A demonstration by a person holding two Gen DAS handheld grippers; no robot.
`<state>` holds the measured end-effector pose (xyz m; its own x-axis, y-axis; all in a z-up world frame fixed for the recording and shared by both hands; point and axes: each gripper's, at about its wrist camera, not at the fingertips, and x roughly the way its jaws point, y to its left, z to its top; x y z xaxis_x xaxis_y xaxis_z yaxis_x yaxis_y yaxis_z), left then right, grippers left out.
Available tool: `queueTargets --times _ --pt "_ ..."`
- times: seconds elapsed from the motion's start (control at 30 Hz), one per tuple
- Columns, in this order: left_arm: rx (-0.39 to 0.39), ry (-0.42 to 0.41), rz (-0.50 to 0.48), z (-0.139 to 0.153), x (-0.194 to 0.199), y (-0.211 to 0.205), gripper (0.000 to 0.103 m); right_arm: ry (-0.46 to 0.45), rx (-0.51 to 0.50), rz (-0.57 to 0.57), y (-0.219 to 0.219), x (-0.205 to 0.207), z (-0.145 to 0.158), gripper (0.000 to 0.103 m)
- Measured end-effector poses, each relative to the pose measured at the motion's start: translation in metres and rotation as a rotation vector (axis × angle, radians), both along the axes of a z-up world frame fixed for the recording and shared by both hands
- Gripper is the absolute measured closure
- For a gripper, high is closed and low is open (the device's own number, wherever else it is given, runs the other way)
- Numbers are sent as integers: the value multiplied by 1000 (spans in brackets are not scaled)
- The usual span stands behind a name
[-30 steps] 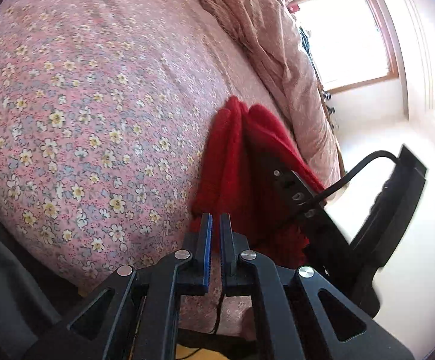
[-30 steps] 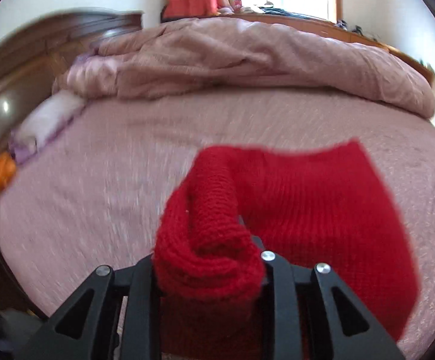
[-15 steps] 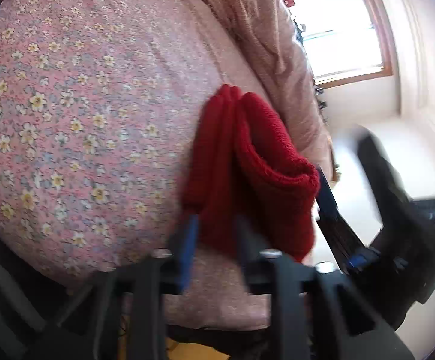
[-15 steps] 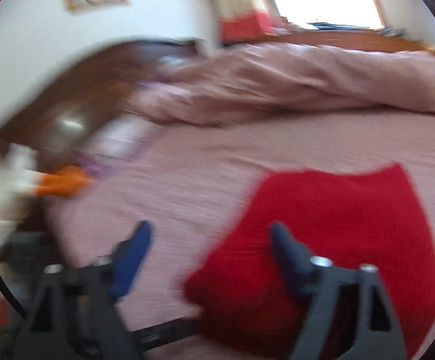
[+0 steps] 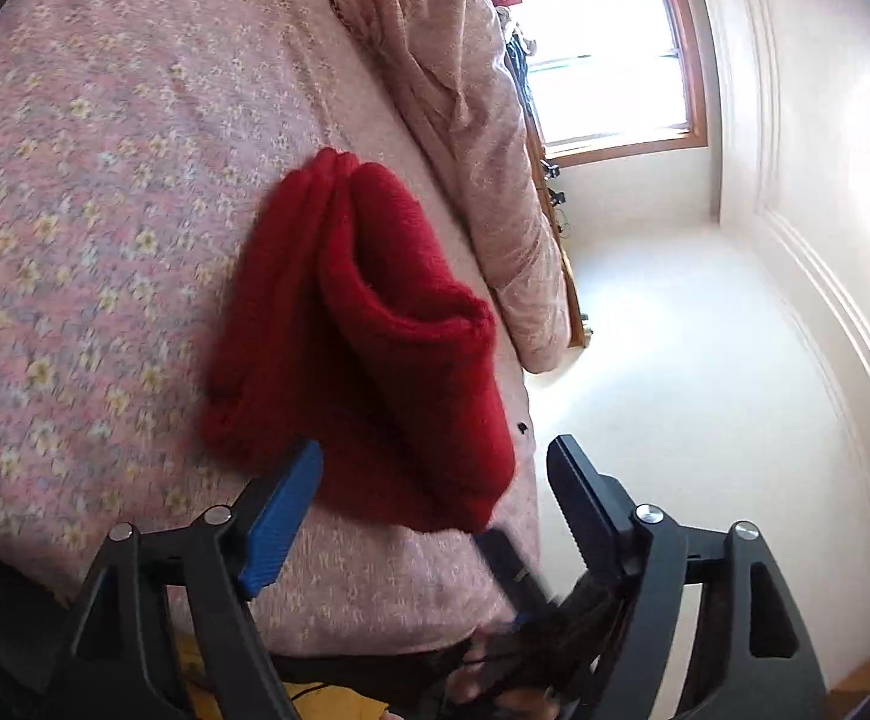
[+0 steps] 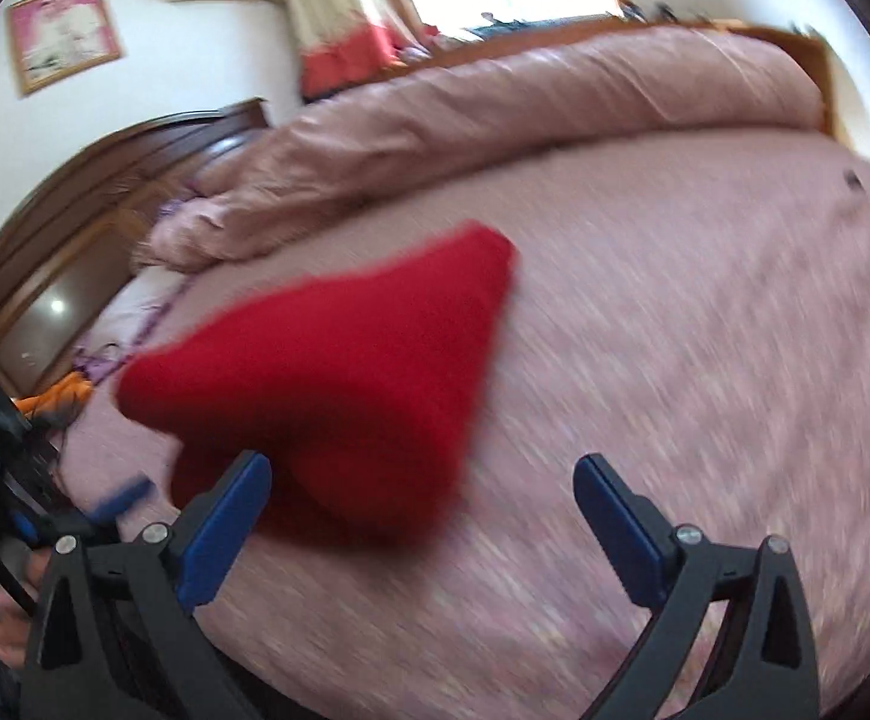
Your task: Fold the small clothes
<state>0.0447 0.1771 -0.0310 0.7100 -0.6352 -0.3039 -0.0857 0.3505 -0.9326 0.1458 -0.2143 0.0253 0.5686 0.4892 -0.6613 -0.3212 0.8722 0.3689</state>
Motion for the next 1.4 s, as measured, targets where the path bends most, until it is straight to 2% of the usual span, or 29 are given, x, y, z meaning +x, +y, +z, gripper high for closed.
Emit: queueTargets --times 0.17,0.3,0.4,0.43,0.47,0.5,0.53,0.6,0.73,0.97,1.13,1.23,1.33,1.4 --pt "74 67 20 4 34 -8 30 21 -92 -31 -3 -10 -30 0" --pt "144 60 5 16 52 -22 30 -16 -135 -33 11 -11 -27 0" --pt "176 82 28 16 61 -27 31 -54 -153 -7 20 -16 -22 0" --pt "196 82 49 16 63 -28 35 -68 -159 -4 22 -17 -20 0" --pt "211 79 74 16 64 -29 63 -84 -168 -15 25 -17 -19 0" --pt "222 92 87 16 67 -32 84 -96 -166 -21 25 -17 -18 0" --pt "224 103 98 16 68 -34 84 -103 -164 -24 25 -18 -17 0" --pt "215 74 107 19 68 -32 87 -112 -174 -36 28 -18 -16 0" --pt "272 18 79 46 75 -45 87 -165 -233 -65 43 -17 -14 1" --pt "307 -77 41 86 81 -67 87 -183 -248 -92 62 -8 -12 1" --pt "335 -89 28 87 84 -71 87 -234 -247 -121 79 5 0 1" --pt "355 -97 76 88 78 -60 88 -271 -303 -142 83 11 -2 1" --pt "404 -84 187 78 60 -44 90 -182 -256 -174 51 13 -21 1" --pt "371 -55 203 60 50 -36 90 -154 -183 -88 32 6 -34 1"
